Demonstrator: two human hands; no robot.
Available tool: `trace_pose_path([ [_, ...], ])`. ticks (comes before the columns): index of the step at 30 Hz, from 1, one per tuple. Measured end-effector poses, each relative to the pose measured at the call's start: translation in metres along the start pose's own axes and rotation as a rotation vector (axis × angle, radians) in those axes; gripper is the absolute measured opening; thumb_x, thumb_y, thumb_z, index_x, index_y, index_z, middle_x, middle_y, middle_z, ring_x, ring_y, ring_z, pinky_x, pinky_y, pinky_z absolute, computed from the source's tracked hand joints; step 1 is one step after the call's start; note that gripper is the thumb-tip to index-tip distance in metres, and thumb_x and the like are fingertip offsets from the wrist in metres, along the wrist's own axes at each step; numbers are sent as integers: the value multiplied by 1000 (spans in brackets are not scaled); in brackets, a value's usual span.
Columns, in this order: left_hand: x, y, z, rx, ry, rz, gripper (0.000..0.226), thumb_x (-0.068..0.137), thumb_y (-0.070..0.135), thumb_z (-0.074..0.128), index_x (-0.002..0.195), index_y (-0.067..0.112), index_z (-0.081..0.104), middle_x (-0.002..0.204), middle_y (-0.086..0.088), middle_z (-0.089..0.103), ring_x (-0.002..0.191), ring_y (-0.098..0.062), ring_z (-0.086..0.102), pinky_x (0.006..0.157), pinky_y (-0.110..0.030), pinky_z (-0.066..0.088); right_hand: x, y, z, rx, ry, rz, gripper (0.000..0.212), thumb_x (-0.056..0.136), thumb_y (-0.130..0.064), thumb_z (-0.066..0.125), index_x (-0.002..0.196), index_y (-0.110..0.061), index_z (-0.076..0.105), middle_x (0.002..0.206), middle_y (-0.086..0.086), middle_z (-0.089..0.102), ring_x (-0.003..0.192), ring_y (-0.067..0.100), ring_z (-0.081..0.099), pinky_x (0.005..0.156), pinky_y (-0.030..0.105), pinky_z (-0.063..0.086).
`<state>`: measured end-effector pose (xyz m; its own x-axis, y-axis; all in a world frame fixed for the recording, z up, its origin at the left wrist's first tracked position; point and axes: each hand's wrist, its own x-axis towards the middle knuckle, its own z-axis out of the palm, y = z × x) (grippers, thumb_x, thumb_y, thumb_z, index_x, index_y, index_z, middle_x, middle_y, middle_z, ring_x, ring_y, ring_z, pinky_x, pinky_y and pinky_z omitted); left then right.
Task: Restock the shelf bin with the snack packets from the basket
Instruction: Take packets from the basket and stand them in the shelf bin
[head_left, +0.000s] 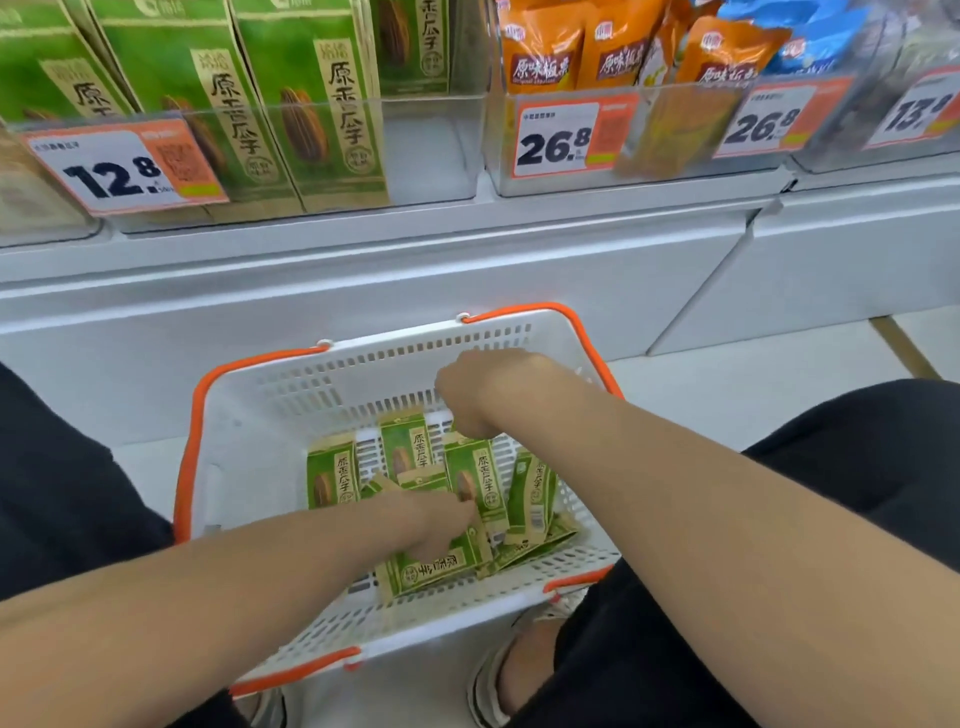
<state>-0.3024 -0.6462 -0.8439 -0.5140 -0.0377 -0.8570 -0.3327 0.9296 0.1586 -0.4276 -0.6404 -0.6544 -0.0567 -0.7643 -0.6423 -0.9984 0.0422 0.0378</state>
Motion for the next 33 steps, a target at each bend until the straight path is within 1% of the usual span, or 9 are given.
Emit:
trace_pose_path([
  [3, 4, 3, 17, -63, -35, -3, 84, 96, -1, 48, 166, 3, 1, 162, -26, 26, 136, -43, 49, 109, -51, 52, 3, -4, 0, -5, -1, -20, 24, 98, -5, 54, 121, -12, 60, 99, 3, 60, 86, 22, 63, 76, 38, 53],
  [10, -3, 2, 4, -128, 125, 25, 28, 104, 29, 63, 123, 8, 64, 120, -9, 55, 105, -31, 61, 94, -43, 54, 7, -2, 1, -12, -17, -14, 18, 98, -2, 54, 112, -12, 58, 90, 2, 54, 73, 18, 54, 72, 37, 47],
  [13, -7, 2, 3, -131, 177, 18, 9, 105, 18, 56, 98, 14, 60, 107, -7, 58, 100, -31, 61, 90, -46, 56, 8, 1, 1, -3, -13, -12, 14, 100, -5, 54, 112, -12, 55, 89, 2, 55, 73, 17, 55, 72, 37, 47],
  [16, -10, -10, -7, -272, 260, -14, 10, 105, 13, 52, 102, 22, 55, 105, -2, 64, 102, -26, 62, 100, -51, 52, 5, 6, -4, 21, -31, 10, 8, 101, -6, 55, 109, -9, 55, 88, 2, 54, 72, 17, 55, 68, 34, 48],
  [19, -19, -24, -25, -561, 481, -11, 13, 110, 22, 44, 117, 25, 56, 106, 1, 67, 98, -21, 64, 94, -43, 53, -3, 10, -12, 15, -47, 41, 20, 98, 0, 51, 82, -11, 45, 82, 2, 52, 69, 19, 52, 71, 33, 48],
  [22, -45, -30, -51, -781, 835, 6, 15, 114, 23, 37, 115, 20, 51, 93, 5, 63, 86, -18, 61, 72, -28, 44, -5, 16, -16, 17, -31, 80, 15, 99, -7, 51, 84, -10, 50, 92, 6, 60, 81, 24, 61, 83, 38, 57],
  [24, -63, -33, -67, -890, 1097, -26, 20, 115, 25, 35, 113, 18, 54, 93, 10, 60, 86, -14, 57, 69, -24, 38, -7, 23, -19, 143, 42, 104, 6, 100, -14, 52, 99, -11, 56, 102, 9, 63, 86, 25, 63, 86, 40, 57],
  [27, -84, -36, -85, -997, 1411, -4, 30, 116, 27, 32, 116, 15, 59, 100, 6, 62, 93, -14, 58, 76, -28, 39, -14, 35, -27, 511, 196, 126, 39, 98, -30, 65, 131, -12, 55, 123, 8, 64, 110, 31, 63, 89, 39, 52],
  [33, -130, -31, -122, -1099, 1687, -13, 28, 115, 32, 33, 104, 19, 55, 88, 10, 62, 82, 0, 57, 68, -21, 40, -35, 29, -46, 1043, 538, 13, 26, 81, -7, 84, 101, -8, 68, 84, 19, 75, 74, 36, 77, 67, 56, 63],
])
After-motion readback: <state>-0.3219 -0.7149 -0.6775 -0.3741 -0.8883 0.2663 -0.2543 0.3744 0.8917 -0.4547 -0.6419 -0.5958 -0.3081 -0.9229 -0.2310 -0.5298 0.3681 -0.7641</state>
